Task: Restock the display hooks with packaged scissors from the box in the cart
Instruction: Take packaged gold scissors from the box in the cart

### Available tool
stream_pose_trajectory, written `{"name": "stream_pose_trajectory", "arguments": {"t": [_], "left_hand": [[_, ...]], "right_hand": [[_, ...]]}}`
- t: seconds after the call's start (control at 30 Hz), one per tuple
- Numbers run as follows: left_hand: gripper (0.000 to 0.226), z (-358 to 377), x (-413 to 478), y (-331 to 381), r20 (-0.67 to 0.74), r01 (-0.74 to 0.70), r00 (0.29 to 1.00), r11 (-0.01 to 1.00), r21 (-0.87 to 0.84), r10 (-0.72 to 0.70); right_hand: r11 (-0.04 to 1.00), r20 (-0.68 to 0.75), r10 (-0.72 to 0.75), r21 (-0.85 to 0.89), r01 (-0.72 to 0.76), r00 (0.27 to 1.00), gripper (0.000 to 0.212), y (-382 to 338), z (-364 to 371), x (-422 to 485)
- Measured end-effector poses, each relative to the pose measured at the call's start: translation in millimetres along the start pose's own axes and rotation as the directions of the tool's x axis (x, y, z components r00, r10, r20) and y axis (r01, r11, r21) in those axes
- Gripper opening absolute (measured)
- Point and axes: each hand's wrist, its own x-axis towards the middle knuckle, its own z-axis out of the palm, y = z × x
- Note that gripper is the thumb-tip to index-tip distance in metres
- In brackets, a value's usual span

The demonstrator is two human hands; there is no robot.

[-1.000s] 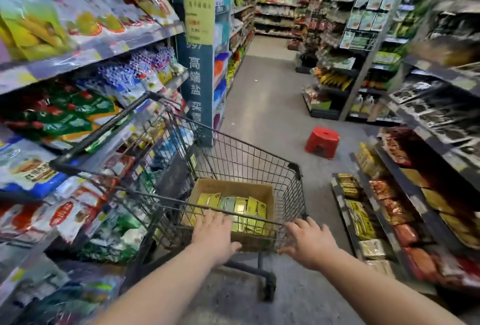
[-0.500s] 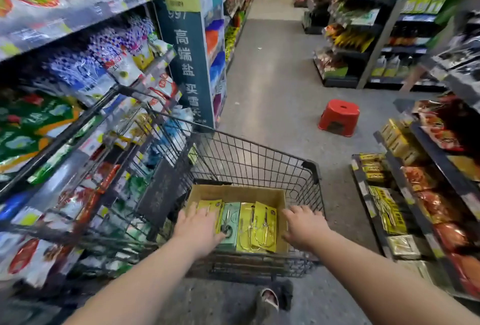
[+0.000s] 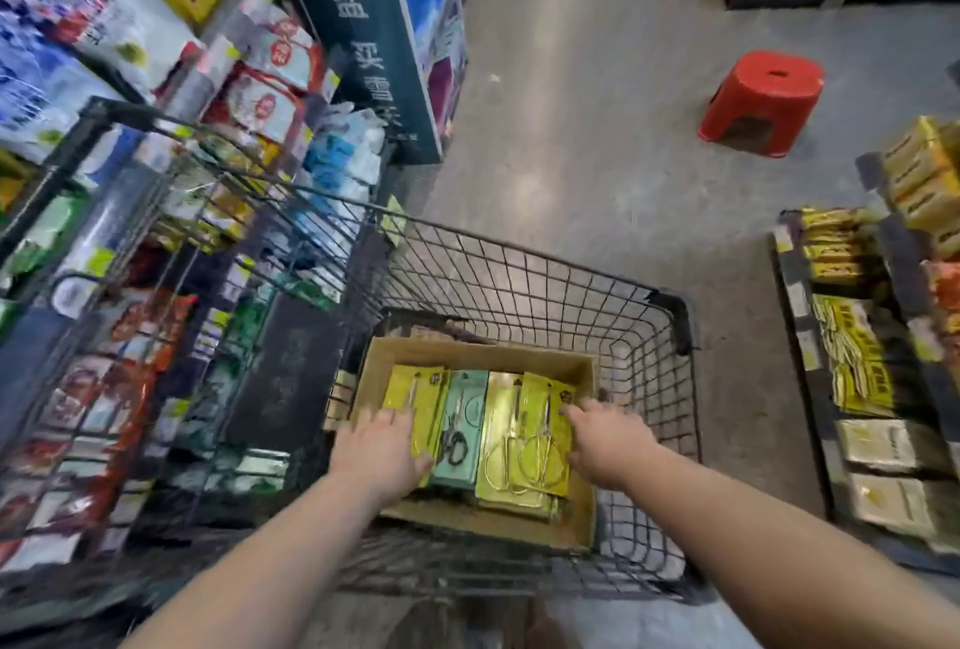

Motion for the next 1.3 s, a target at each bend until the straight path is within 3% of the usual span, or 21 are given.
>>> {"name": "stream_pose_trajectory", "arguments": {"t": [0.23, 0.37, 0.7, 0.83, 1.03, 1.3], "left_hand": [[0.063, 29.8, 49.5, 33.9, 0.132, -0.142, 0.980, 0.989, -0.035, 0.146], [0.065, 51.1, 84.3, 58.9, 0.196, -0.201, 0.954, 0.969, -0.140, 0.226], [0.070, 111.7, 155.0, 95.6, 0.379, 0.048, 0.913, 0.884, -0.465, 0.149], [0.068, 129.7, 174.3, 104.6, 0.418, 0.145, 0.897, 0.798, -0.585, 0.143], [0.052, 142.6, 184.1, 118.2, 0.434, 0.313, 0.900, 0.642, -0.700, 0.033], [0.024, 143.7, 185.4, 114.9, 0.421, 0.302, 0.906, 0.632, -0.714, 0.043]], "right_hand": [[0.995, 0.110, 0.034, 0.091, -0.044, 0.993, 0.051, 1.5, 29.0, 40.1], [0.983, 0.183, 0.068, 0.156, -0.097, 0.981, 0.058, 3.3, 50.4, 59.4], [0.883, 0.213, 0.169, 0.400, -0.244, 0.962, 0.073, -8.1, 116.3, 115.1], [0.789, 0.253, 0.242, 0.510, -0.342, 0.937, 0.074, -11.2, 138.2, 128.3], [0.737, 0.285, 0.265, 0.557, -0.384, 0.921, 0.074, -11.9, 154.4, 134.7], [0.743, 0.242, 0.241, 0.577, -0.339, 0.940, 0.070, -15.1, 153.8, 136.8]]}}
